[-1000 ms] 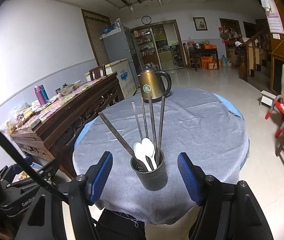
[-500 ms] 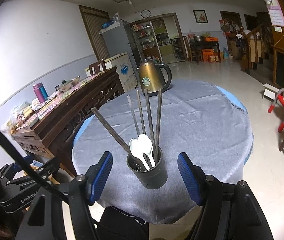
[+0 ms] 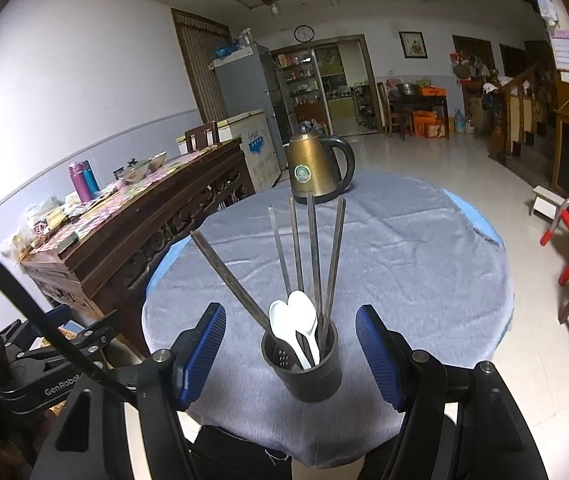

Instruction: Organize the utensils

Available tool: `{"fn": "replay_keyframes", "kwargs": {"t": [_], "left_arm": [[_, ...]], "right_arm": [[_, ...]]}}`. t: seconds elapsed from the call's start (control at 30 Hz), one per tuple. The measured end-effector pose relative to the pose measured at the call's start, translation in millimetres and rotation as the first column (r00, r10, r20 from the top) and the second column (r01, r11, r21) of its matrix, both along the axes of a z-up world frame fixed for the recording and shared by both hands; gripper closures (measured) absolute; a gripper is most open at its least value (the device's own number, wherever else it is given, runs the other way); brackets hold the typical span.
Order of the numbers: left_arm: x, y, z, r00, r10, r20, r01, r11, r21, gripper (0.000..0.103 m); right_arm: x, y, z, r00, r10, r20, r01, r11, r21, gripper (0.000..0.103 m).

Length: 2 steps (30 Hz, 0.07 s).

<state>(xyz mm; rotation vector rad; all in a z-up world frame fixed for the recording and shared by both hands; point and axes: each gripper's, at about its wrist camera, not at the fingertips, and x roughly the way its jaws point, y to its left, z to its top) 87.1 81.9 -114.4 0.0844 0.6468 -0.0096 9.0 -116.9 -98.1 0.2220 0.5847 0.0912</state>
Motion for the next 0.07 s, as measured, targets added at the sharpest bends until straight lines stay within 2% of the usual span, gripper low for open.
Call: {"fn": "replay_keyframes", "kwargs": {"t": [0.07], "left_arm": [[14.5, 3.3, -3.1, 1.000, -0.015, -0.007, 0.015, 1.000, -0.023, 0.014]], "right_arm": [[1.6, -2.5, 2.2, 0.999, -0.028, 0.020, 0.029, 0.999, -0.013, 0.032]]}}
